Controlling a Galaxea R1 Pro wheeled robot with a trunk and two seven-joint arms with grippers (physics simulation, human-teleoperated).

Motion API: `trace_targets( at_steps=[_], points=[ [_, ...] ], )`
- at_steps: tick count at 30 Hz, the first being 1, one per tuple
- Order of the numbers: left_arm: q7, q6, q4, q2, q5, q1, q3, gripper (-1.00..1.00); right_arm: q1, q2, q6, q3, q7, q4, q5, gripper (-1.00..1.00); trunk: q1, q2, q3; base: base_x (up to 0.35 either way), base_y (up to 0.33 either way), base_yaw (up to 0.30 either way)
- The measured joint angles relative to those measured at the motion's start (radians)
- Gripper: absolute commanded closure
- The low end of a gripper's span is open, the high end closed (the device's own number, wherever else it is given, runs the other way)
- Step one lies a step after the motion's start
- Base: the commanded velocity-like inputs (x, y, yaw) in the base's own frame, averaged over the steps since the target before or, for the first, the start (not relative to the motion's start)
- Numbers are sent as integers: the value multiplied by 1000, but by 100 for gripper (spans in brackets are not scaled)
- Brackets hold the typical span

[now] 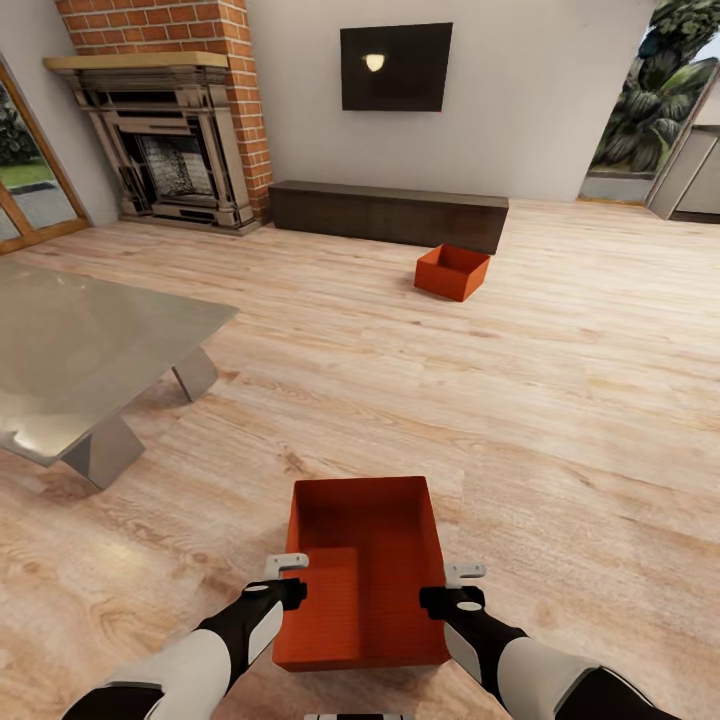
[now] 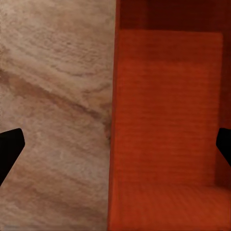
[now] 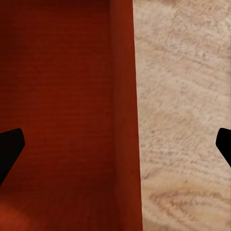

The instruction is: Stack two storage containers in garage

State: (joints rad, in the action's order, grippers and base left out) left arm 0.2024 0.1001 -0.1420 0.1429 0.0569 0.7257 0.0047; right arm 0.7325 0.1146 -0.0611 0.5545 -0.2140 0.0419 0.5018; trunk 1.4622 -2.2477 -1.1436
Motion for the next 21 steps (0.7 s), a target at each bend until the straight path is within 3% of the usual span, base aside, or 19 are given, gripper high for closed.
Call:
trace_targets(
  at_steps=[21],
  points=[
    [10, 2, 0, 1, 4, 0, 0, -100, 0, -1, 0, 0, 0, 0, 2, -100, 15, -28, -13, 0, 0, 0]
  ],
)
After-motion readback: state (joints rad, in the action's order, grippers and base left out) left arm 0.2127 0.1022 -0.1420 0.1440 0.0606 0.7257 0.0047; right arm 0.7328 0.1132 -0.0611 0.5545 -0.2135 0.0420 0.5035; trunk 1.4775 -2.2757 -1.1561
